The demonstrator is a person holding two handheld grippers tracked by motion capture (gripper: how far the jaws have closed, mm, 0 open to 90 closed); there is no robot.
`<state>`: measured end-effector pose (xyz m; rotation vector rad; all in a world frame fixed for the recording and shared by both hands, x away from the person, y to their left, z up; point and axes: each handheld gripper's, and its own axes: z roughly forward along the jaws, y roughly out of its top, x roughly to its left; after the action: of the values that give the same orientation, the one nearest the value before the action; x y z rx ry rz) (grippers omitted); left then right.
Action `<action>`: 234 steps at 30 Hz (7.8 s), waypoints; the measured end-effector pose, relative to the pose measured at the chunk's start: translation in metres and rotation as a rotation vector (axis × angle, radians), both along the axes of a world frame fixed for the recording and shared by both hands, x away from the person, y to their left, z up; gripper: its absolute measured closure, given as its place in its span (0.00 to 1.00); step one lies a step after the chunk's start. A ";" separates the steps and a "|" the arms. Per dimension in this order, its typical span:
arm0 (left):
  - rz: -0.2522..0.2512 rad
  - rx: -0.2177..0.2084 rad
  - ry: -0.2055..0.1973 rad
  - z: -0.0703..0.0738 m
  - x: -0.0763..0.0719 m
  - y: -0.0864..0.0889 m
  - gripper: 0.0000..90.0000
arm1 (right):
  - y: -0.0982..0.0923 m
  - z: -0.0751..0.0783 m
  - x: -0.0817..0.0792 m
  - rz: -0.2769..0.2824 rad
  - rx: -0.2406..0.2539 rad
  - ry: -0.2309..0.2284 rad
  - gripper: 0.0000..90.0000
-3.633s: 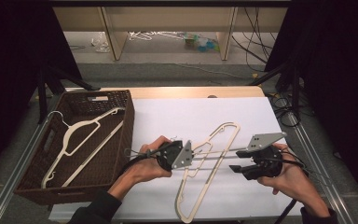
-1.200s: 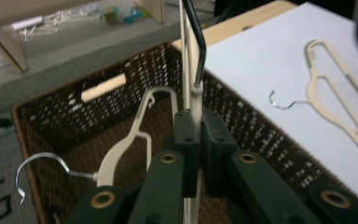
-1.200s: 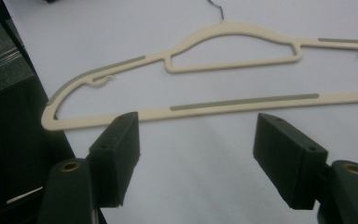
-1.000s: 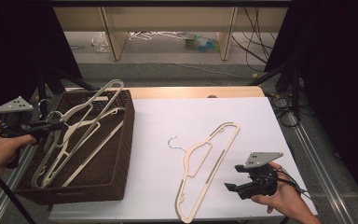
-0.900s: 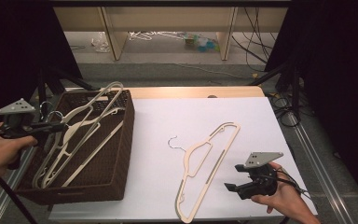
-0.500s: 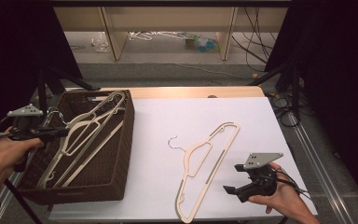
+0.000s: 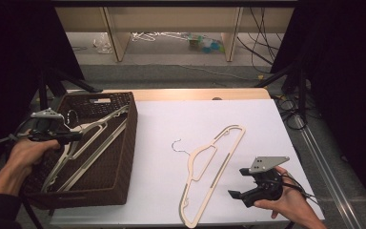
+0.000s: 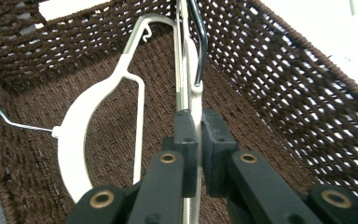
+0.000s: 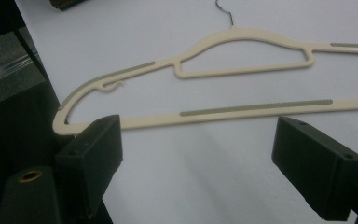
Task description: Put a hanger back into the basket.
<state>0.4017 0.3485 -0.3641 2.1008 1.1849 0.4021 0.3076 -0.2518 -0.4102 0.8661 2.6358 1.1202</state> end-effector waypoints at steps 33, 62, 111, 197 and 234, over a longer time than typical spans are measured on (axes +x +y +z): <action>0.212 0.056 -0.061 -0.027 0.006 0.037 0.77 | 0.000 -0.007 0.003 -0.021 -0.009 0.013 0.19; -0.012 -0.199 -0.315 0.008 -0.089 -0.117 0.32 | 0.000 -0.018 0.007 -0.166 0.019 0.039 0.19; -0.234 -0.150 -0.320 -0.078 -0.140 -0.216 0.22 | 0.037 -0.049 0.040 -0.359 -0.063 0.084 0.19; -0.249 -0.119 -0.302 -0.081 -0.146 -0.207 0.26 | 0.045 -0.049 0.085 -0.116 -0.409 0.277 0.87; -0.249 -0.128 -0.298 -0.082 -0.145 -0.207 0.25 | 0.050 -0.045 -0.002 0.063 -0.414 0.228 0.63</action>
<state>0.2566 0.1419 -0.4459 1.9654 0.7480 0.4893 0.3053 -0.2018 -0.4550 0.8683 2.9374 0.4733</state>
